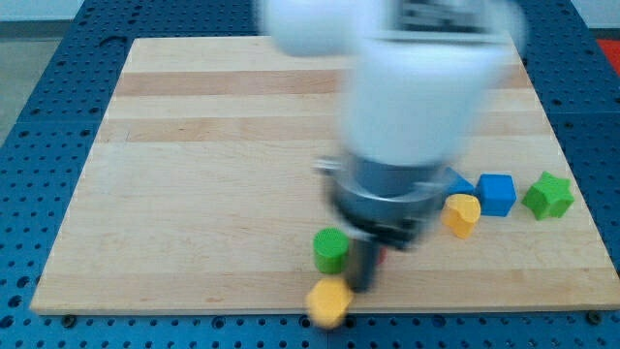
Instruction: Move the arm below the yellow heart
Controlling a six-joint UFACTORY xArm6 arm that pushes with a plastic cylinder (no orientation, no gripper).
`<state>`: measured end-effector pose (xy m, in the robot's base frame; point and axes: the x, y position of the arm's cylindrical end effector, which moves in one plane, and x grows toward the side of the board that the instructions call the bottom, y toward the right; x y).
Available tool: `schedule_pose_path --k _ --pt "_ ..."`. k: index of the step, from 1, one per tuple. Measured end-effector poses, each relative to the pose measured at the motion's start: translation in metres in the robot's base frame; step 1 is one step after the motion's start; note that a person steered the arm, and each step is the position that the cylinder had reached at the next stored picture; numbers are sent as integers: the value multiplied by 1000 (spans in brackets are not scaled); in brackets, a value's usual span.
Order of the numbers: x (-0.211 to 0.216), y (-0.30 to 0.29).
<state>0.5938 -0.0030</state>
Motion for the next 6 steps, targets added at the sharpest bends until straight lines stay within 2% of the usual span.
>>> schedule_pose_path --k 1,2,4,6 --pt "-2 -22" --pt "-2 -20" --pt "-2 -12" --pt "25 23"
